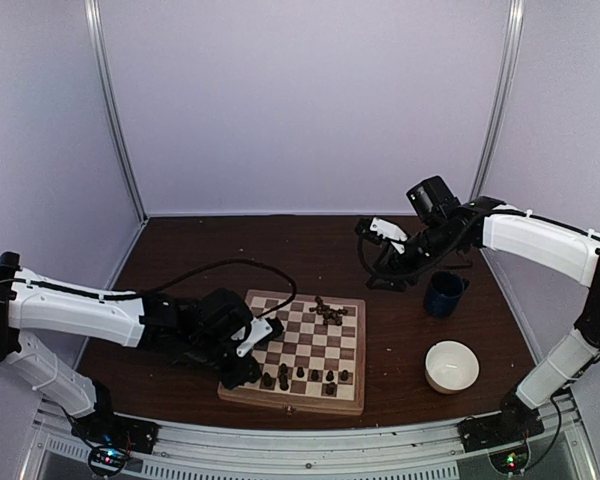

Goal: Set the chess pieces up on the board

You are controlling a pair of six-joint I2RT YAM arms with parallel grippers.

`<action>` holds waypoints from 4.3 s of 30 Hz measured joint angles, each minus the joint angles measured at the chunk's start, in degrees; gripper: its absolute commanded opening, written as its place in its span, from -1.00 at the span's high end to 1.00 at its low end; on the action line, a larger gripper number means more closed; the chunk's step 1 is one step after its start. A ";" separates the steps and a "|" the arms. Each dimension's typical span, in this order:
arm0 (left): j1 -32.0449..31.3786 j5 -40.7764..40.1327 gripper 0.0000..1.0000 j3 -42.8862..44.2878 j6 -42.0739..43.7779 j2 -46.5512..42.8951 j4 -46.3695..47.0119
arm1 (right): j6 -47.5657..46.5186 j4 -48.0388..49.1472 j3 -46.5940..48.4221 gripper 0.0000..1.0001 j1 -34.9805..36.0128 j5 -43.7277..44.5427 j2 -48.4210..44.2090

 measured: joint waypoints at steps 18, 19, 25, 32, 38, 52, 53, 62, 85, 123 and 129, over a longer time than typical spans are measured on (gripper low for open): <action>9.07 -2.36 0.17 9.55 -3.13 -4.28 2.97 | -5.49 -2.27 4.37 0.12 0.74 2.27 18.97; 9.68 -1.97 0.16 9.53 -3.91 -4.28 4.02 | -5.70 -2.54 4.76 0.13 0.94 2.69 20.24; 13.88 2.49 0.17 8.15 -10.27 -3.69 12.20 | -7.17 -4.15 9.05 0.13 1.92 4.04 23.80; 15.67 5.20 0.17 6.05 -14.29 -2.40 15.13 | -9.14 -5.05 13.68 0.21 3.32 5.11 27.34; 15.67 6.51 0.17 4.50 -16.02 -2.36 17.07 | -11.15 -6.64 16.94 0.29 4.02 5.01 31.10; 16.17 8.00 0.17 2.71 -18.86 -0.44 20.11 | -14.99 -7.72 17.79 0.44 6.47 5.14 31.74; 16.22 8.09 0.17 2.69 -18.99 -0.33 20.22 | -15.04 -7.69 17.79 0.48 6.71 5.18 31.74; 16.39 8.72 0.17 2.43 -20.28 0.55 21.62 | -15.56 -7.28 17.35 0.75 7.52 5.68 31.45; 18.34 19.28 0.09 4.66 -37.07 16.28 35.78 | -18.01 -5.35 10.80 0.79 12.04 5.79 24.24; 20.87 33.92 0.49 9.03 -45.51 25.20 45.94 | -17.22 -2.84 12.13 0.80 12.55 7.87 20.94; 20.85 34.91 0.62 9.03 -47.23 25.53 48.78 | -16.87 -2.80 12.13 0.80 12.55 7.85 20.94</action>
